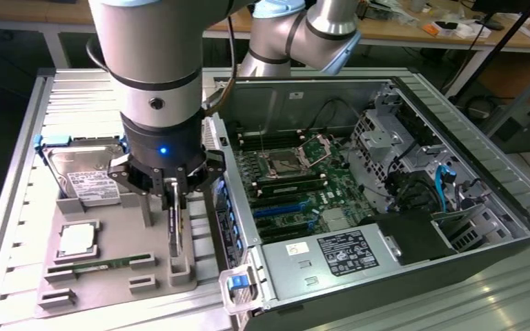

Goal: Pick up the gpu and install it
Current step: 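Pick up the gpu and move the gpu toward the slot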

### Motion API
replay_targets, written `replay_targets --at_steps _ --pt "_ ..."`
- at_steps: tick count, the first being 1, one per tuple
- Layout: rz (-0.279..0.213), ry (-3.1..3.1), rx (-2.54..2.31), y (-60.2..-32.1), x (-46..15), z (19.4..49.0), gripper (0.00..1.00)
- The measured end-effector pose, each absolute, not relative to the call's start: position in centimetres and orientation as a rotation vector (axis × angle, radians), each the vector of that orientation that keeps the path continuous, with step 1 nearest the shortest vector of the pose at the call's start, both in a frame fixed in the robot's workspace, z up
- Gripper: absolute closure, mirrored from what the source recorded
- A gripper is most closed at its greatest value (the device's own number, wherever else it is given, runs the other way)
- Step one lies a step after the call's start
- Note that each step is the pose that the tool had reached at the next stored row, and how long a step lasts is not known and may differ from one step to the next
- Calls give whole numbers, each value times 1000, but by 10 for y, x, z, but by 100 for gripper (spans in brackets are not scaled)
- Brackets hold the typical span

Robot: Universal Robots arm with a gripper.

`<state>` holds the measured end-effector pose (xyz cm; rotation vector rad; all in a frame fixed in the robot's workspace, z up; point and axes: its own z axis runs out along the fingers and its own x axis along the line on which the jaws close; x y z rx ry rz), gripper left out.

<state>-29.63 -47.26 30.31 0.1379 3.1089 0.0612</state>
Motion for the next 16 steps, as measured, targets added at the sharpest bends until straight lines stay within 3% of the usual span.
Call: replay_targets --at_steps 16 --pt "61 3109 138 -473 -296 329 73"
